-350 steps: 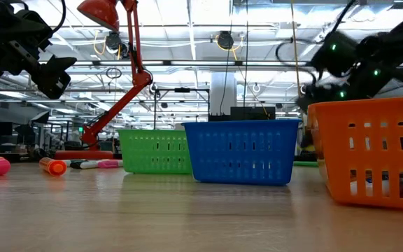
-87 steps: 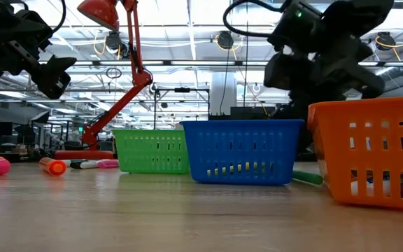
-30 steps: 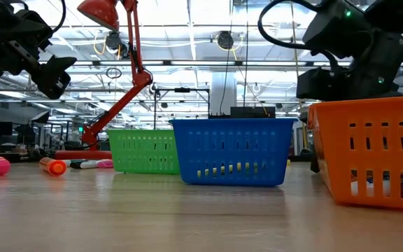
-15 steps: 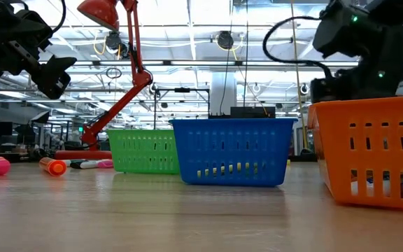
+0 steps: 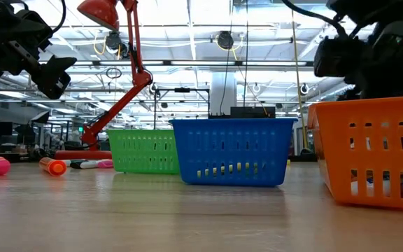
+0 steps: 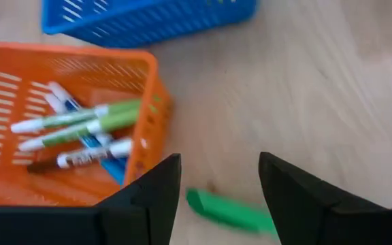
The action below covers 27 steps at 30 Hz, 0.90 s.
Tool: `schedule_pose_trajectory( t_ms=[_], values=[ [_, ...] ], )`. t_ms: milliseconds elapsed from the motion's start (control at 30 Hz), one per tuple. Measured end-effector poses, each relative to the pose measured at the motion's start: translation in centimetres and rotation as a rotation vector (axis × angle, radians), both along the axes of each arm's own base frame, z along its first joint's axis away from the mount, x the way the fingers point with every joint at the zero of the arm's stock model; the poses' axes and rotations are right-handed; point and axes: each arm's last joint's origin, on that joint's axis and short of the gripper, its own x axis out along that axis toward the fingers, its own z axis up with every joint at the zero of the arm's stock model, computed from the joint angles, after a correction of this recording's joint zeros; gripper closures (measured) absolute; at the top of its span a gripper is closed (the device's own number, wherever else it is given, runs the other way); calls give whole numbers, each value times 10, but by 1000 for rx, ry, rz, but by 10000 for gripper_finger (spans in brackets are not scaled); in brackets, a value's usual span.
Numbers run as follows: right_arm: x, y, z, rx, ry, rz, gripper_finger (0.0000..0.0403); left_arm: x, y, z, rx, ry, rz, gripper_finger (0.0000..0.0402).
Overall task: Pick & Place Markers
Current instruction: Put the green pen into the blue basket
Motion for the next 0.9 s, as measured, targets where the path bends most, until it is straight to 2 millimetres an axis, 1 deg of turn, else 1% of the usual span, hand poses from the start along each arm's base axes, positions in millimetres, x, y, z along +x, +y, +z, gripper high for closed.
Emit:
schedule_pose_trajectory(
  t_ms=[100,200,300,433,567,700,800,900],
  values=[
    [2,2,-16,-6,-2,13,219,0,0,0,1,-1,0,128],
    [0,2,-33,-17,57,13,231,0,0,0,1,-1,0,128],
    [1,3,-40,-6,102,20,243,0,0,0,1,-1,0,128],
    [-3,3,-38,83,151,-15,256,0,0,0,1,-1,0,128],
    [-19,4,-31,246,292,-54,264,0,0,0,1,-1,0,128],
    [-34,2,-25,358,438,-116,269,0,0,0,1,-1,0,128],
    [-41,1,-21,396,497,-166,272,0,0,0,0,-1,0,128],
    [-47,-1,-17,421,544,-264,273,0,0,0,1,-1,0,128]
  ],
)
